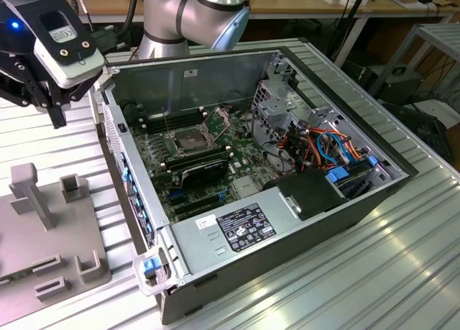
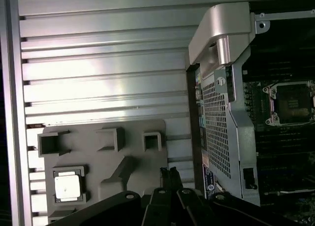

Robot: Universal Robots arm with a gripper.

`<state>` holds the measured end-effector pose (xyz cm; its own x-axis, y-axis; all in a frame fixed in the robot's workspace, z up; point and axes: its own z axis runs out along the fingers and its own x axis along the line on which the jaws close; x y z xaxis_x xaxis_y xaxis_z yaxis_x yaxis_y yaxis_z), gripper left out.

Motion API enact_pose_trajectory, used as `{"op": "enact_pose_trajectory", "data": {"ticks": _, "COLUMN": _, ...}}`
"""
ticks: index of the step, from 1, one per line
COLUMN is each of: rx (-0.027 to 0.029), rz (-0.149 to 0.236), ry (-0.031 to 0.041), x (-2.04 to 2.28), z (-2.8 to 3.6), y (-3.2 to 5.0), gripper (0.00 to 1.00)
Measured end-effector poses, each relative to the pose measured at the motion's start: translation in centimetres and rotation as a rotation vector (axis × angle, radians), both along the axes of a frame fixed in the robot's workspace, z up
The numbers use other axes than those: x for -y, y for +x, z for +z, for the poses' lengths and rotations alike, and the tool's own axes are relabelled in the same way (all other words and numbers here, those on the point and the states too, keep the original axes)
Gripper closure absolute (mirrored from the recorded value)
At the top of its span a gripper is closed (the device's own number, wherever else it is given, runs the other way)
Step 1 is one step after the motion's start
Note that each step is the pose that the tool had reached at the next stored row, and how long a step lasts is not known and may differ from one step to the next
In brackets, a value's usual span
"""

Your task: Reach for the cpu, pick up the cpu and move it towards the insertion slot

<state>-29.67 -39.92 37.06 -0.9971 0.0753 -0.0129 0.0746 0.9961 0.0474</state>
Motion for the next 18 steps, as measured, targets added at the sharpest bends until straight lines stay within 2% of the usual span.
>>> {"op": "enact_pose_trajectory", "data": {"ticks": 7, "rx": 0.0000, "rz": 0.000, "ry": 0.0004, "x": 0.31, "z": -0.02, "y": -1.45, "gripper": 0.89}}
{"op": "enact_pose_trajectory", "data": {"ticks": 8, "rx": 0.0001, "rz": 0.000, "ry": 0.0006, "x": 0.53, "z": -0.04, "y": -2.18, "gripper": 0.89}}
{"op": "enact_pose_trajectory", "data": {"ticks": 10, "rx": 0.0001, "rz": 0.000, "ry": 0.0006, "x": 0.73, "z": -0.07, "y": -3.06, "gripper": 0.89}}
{"op": "enact_pose_trajectory", "data": {"ticks": 16, "rx": 0.0002, "rz": 0.000, "ry": 0.0006, "x": 1.22, "z": -0.14, "y": -4.78, "gripper": 0.89}}
{"op": "enact_pose_trajectory", "data": {"ticks": 18, "rx": 0.0000, "rz": 0.000, "ry": 0.0005, "x": 1.50, "z": -0.16, "y": -5.56, "gripper": 0.89}}
